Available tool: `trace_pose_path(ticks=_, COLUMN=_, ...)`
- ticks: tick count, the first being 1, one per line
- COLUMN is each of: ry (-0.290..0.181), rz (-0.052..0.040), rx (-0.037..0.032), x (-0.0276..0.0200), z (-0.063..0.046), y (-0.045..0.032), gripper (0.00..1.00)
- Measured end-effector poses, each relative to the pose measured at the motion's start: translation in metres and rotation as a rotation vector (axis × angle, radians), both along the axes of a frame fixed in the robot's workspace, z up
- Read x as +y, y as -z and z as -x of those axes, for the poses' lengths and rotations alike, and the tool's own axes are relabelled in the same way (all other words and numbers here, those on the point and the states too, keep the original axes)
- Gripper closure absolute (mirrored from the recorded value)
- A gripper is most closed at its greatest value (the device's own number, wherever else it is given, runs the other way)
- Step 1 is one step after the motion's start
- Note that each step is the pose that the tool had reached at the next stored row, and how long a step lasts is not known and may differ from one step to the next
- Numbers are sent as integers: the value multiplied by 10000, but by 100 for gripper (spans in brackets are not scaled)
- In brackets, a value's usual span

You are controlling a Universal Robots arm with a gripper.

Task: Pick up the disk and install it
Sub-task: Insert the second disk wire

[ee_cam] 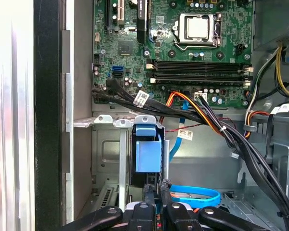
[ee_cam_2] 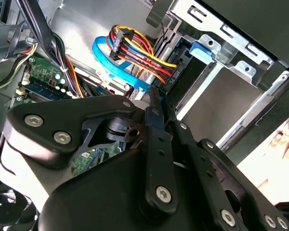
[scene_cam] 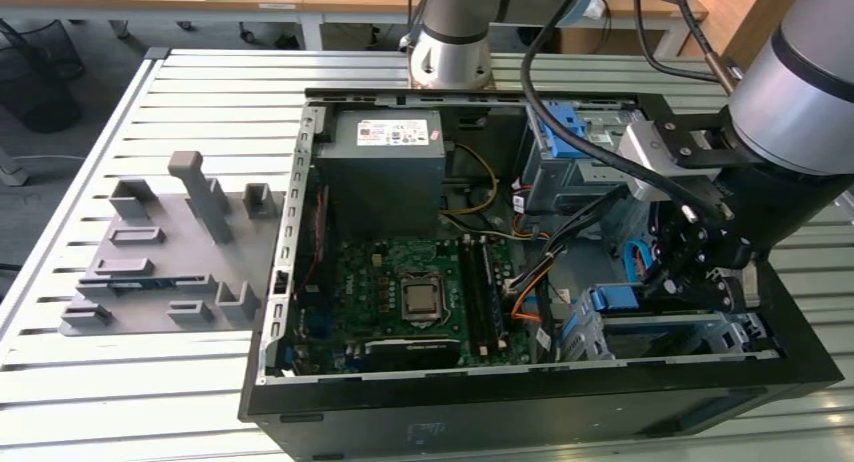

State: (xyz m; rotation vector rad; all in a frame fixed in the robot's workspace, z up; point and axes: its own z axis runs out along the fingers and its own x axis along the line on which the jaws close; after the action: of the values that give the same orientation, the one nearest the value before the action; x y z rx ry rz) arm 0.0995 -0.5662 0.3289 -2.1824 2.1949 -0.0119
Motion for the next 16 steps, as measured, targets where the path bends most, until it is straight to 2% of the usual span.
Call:
trace_pose_path(ticks=8, ry=0, rz=-6, rx=0, x=0, z=0, y=3, gripper=83)
trace_pose_path(ticks=9, ry=0, rz=-7, rx=0, x=0, z=0, y=1, gripper=76)
trace_pose_path(ticks=14, ry=0, rz=-3, rx=0, x=0, z=0, y=-21, gripper=75)
trace_pose_path(ticks=15, ry=0, rz=-2, rx=0, x=0, z=0, y=-27, gripper=69)
trace_pose_path(ticks=16, ry=0, rz=-2, rx=0, x=0, z=0, y=-33, gripper=69)
